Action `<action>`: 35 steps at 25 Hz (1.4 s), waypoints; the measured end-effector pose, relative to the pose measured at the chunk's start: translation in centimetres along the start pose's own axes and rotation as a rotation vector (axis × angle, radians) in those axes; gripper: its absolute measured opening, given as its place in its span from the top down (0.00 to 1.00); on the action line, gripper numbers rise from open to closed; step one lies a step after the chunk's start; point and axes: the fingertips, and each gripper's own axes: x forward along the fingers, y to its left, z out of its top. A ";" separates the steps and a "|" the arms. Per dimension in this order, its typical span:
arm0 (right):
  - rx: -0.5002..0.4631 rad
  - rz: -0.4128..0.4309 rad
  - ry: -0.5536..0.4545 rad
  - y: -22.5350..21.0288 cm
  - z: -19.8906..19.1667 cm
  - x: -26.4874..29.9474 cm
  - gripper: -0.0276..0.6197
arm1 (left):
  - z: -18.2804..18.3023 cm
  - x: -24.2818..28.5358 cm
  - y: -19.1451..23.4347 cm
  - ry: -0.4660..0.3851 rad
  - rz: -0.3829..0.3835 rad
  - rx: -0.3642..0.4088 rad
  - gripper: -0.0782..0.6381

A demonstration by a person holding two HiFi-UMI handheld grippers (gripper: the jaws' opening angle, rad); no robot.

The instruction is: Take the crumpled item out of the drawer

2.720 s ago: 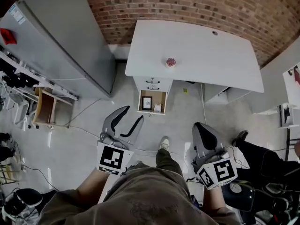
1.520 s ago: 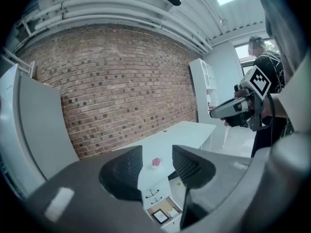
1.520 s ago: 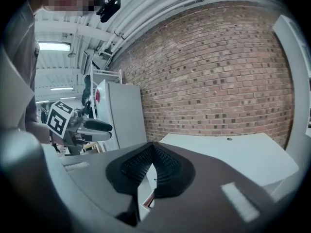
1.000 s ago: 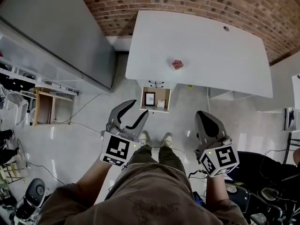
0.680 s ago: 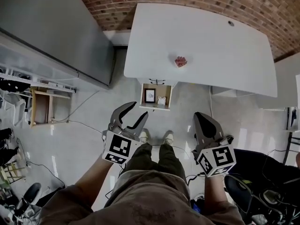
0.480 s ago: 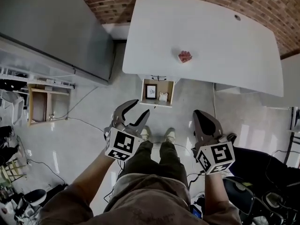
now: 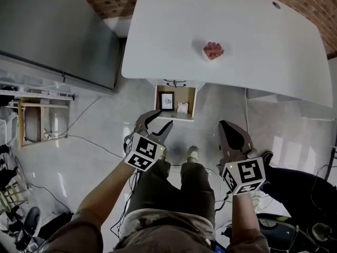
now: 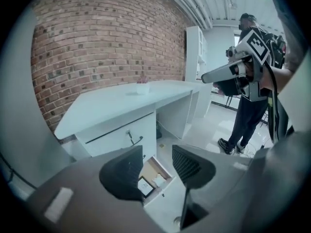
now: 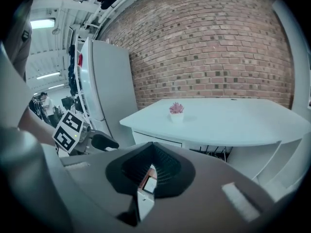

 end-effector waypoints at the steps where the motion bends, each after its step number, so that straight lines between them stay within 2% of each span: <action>1: -0.004 0.001 0.004 -0.3 -1.2 0.8 0.91 | -1.0 1.2 0.1 0.004 -0.005 0.004 0.63; 8: -0.063 -0.031 0.040 -3.0 -10.1 6.4 0.91 | -7.9 9.5 0.3 0.012 -0.060 0.071 0.63; 10: -0.058 -0.029 0.040 -3.6 -12.2 8.1 0.91 | -9.6 11.9 0.5 0.005 -0.078 0.077 0.63; 12: -0.042 -0.024 0.039 -4.1 -14.3 9.5 0.91 | -11.1 13.8 0.4 -0.012 -0.104 0.069 0.58; 17: -0.054 -0.024 0.040 -5.9 -19.1 13.1 0.91 | -15.6 19.3 1.2 -0.006 -0.142 0.086 0.58; 20: -0.054 -0.023 0.041 -6.8 -21.9 15.2 0.91 | -18.6 23.0 1.4 0.030 -0.180 0.116 0.58; 24: -0.003 0.018 0.017 -7.4 -24.3 17.8 0.91 | -22.0 27.2 1.3 0.096 -0.226 0.173 0.56; 29: -0.011 0.013 -0.030 -9.0 -26.8 19.9 0.91 | -24.5 32.2 1.3 0.106 -0.256 0.203 0.56; 32: -0.005 0.019 -0.046 -9.8 -28.6 21.0 0.91 | -26.5 35.1 0.9 0.140 -0.288 0.266 0.57; 35: -0.018 0.024 -0.061 -10.1 -29.9 22.0 0.91 | -29.2 37.7 0.0 0.214 -0.348 0.331 0.58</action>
